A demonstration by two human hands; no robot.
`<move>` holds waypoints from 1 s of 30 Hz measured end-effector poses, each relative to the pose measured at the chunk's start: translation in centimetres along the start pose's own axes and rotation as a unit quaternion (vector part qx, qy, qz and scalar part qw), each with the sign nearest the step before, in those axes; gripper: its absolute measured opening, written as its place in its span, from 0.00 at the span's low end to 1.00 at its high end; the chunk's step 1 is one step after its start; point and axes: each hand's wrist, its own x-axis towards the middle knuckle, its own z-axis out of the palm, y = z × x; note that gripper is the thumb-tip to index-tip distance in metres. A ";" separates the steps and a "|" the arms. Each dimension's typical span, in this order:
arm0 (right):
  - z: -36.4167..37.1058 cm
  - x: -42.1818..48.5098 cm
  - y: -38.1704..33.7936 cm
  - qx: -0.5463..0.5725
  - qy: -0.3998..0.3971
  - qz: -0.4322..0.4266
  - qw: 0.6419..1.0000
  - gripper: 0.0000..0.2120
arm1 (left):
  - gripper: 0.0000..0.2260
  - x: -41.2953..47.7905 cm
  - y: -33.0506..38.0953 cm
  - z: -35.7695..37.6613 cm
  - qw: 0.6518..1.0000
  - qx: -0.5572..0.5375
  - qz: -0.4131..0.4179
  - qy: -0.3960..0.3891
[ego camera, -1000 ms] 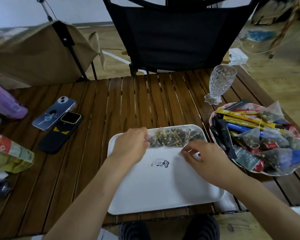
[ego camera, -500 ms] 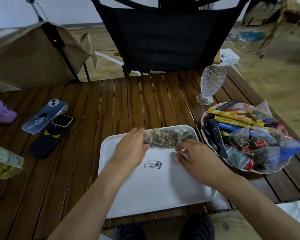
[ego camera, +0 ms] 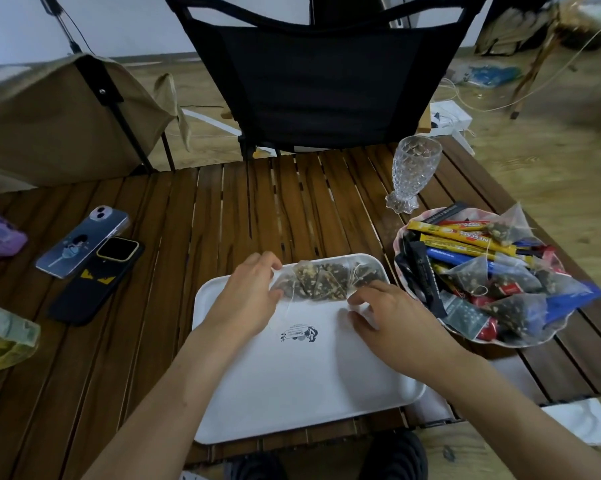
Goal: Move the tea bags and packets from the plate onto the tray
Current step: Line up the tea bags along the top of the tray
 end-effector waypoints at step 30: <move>-8.1 -0.7 5.4 -0.097 0.306 0.070 0.944 0.03 | 0.04 -3.6 4.7 -1.1 0.991 0.005 0.125 0.039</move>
